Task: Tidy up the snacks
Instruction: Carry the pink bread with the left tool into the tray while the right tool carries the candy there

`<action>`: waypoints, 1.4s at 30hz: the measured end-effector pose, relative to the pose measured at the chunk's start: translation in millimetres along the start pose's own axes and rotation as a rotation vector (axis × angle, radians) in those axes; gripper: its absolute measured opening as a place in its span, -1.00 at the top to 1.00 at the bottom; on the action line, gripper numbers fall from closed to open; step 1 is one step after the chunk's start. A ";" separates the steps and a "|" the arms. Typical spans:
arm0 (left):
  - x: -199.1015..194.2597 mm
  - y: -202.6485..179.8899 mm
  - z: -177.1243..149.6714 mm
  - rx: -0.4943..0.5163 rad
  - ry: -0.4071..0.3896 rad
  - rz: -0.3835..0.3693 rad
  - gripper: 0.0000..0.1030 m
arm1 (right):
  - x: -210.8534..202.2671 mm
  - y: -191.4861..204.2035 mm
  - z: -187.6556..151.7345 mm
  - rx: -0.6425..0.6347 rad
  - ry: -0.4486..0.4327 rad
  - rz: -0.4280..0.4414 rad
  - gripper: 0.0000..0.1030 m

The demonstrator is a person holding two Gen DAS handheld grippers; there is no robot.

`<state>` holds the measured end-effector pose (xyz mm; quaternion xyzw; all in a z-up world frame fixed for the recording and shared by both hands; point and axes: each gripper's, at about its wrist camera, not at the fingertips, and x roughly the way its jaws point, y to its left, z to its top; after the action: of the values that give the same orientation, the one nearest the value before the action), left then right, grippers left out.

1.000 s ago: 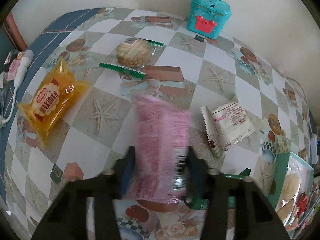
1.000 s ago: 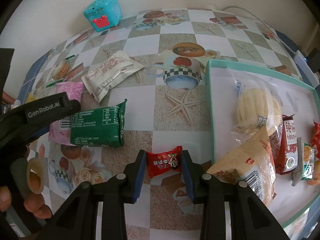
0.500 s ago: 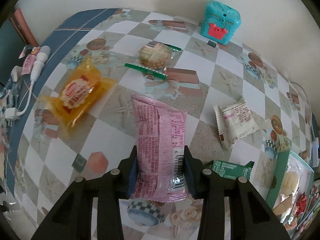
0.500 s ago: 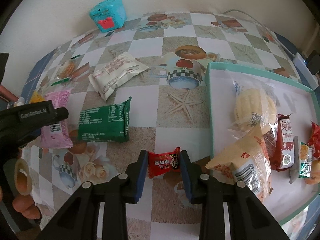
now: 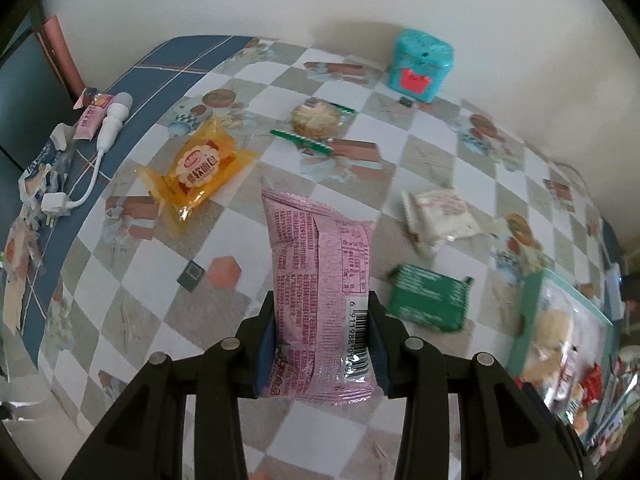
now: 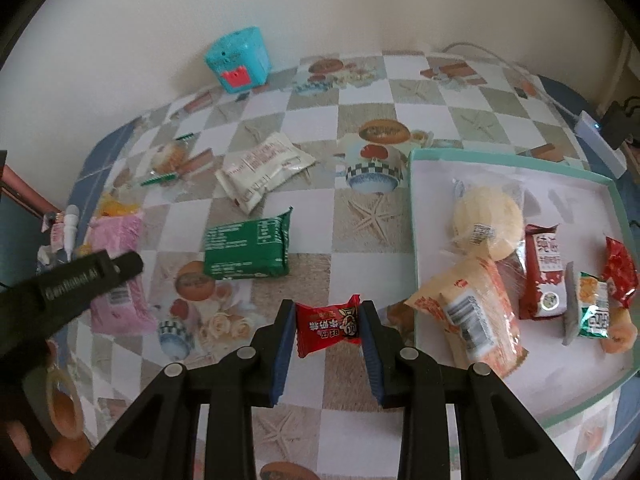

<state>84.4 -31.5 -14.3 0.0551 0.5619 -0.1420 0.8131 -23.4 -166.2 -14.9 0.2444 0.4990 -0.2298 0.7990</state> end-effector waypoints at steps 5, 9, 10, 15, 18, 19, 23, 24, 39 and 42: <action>-15.4 -8.0 -12.2 0.021 -0.019 0.010 0.19 | -12.3 -1.6 -2.1 -0.012 -0.023 -0.003 0.34; -21.8 -7.8 -16.4 0.017 -0.020 0.001 0.19 | -17.1 -8.5 -0.2 0.003 -0.030 0.002 0.34; -23.5 -7.6 -16.7 0.016 -0.021 0.002 0.19 | -18.5 -10.7 0.6 0.012 -0.034 0.002 0.34; -33.7 -7.3 -17.2 0.006 -0.040 -0.005 0.19 | -30.4 -24.3 5.6 0.051 -0.060 -0.002 0.34; -38.6 -9.0 -17.9 0.007 -0.048 -0.013 0.19 | -40.2 -35.1 9.1 0.078 -0.087 -0.010 0.34; -40.2 -10.4 -18.1 0.009 -0.051 -0.016 0.19 | -43.2 -38.5 10.2 0.087 -0.096 -0.012 0.34; -47.0 -17.1 -19.0 0.022 -0.065 -0.028 0.19 | -53.2 -55.5 15.1 0.131 -0.122 -0.017 0.34; -48.5 -19.3 -19.2 0.026 -0.068 -0.032 0.19 | -55.7 -60.8 16.4 0.144 -0.129 -0.022 0.34; -64.5 -72.9 -26.0 0.138 -0.103 -0.133 0.19 | -81.6 -147.6 22.2 0.352 -0.192 -0.121 0.34; -65.9 -92.5 -30.7 0.182 -0.105 -0.165 0.19 | -85.7 -169.0 20.2 0.401 -0.201 -0.147 0.34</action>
<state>8.0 -100.9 42.3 0.0746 0.5060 -0.2614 0.8186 -146.8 -299.1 43.6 0.3373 0.3779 -0.4050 0.7612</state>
